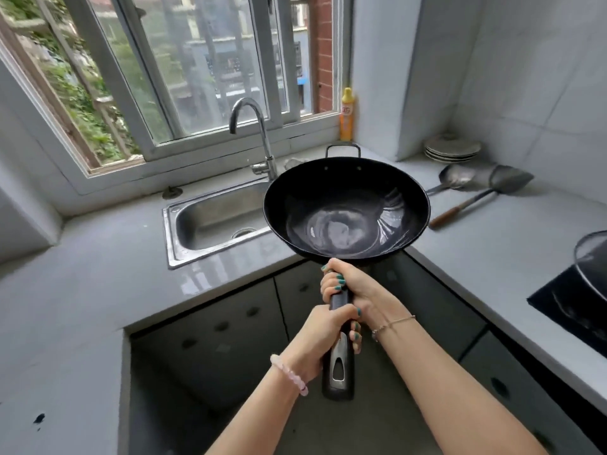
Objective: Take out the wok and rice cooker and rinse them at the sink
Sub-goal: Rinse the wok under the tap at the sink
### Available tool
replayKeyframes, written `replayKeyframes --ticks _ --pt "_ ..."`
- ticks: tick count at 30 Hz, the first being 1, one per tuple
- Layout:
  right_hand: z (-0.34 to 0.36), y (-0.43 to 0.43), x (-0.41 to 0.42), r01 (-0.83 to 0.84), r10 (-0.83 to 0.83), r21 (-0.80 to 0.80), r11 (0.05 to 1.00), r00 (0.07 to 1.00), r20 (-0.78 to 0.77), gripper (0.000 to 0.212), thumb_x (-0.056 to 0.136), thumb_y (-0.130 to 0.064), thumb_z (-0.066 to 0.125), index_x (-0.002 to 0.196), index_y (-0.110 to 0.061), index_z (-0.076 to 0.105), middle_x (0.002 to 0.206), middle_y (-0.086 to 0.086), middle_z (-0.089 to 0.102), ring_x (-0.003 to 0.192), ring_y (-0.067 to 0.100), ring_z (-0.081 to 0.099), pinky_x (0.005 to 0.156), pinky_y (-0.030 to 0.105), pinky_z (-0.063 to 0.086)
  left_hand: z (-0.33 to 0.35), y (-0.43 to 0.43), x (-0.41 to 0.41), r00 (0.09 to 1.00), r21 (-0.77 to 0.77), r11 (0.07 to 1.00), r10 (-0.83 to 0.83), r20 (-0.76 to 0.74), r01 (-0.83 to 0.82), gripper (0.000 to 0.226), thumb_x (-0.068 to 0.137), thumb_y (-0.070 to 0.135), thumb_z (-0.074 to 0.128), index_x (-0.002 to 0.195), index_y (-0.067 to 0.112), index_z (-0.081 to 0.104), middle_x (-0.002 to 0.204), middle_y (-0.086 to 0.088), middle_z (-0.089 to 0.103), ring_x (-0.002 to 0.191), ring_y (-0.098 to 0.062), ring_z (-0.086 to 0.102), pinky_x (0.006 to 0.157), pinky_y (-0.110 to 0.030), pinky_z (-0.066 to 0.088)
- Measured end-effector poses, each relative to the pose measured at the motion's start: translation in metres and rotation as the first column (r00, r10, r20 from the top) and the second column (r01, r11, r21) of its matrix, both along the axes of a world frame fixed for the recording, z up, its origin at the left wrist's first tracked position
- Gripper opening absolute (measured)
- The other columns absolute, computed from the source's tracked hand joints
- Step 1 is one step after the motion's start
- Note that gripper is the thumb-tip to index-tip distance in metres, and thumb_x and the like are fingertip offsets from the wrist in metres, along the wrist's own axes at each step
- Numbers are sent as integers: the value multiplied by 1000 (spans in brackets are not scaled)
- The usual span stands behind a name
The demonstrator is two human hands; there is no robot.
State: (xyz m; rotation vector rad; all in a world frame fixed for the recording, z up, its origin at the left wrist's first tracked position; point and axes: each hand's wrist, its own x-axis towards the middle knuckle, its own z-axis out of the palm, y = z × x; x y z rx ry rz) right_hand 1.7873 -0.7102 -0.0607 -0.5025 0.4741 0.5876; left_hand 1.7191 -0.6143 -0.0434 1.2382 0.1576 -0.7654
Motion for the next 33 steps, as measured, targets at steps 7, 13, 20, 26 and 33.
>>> replayKeyframes --ticks 7,13,20,26,33 --pt "19 -104 -40 203 -203 -65 977 979 5 50 89 -10 39 41 -16 29 33 -7 28 23 5 28 27 13 27 11 -92 -20 978 4 978 -207 42 207 12 87 3 49 75 7 48 52 -1 45 39 -8 44 42 -20 41" --pt "31 -178 -90 428 -429 -112 897 903 14 48 88 -8 42 43 -17 29 34 -7 27 23 5 27 27 13 26 18 -159 -41 909 30 913 -409 81 408 15 83 7 55 70 8 48 51 -2 45 39 -11 43 44 -22 41" --pt "38 -234 -157 678 -678 -133 723 733 48 46 88 -8 43 44 -16 30 36 -7 27 24 5 26 27 13 26 24 -213 -79 745 27 757 -649 154 653 19 87 6 51 68 8 50 49 -2 47 38 -11 44 46 -24 41" --pt "37 -246 -225 840 -839 -154 521 537 88 54 90 -9 42 37 -15 33 34 -7 29 24 5 27 28 14 26 23 -233 -117 550 -15 555 -820 158 831 23 89 4 48 66 8 49 48 -2 44 36 -10 42 42 -21 41" --pt "31 -247 -319 955 -965 -171 243 256 57 49 89 -8 45 41 -14 33 36 -6 31 26 6 29 29 14 27 18 -250 -178 272 5 277 -947 173 961 32 88 6 50 56 11 50 47 -2 46 36 -12 44 46 -24 42"
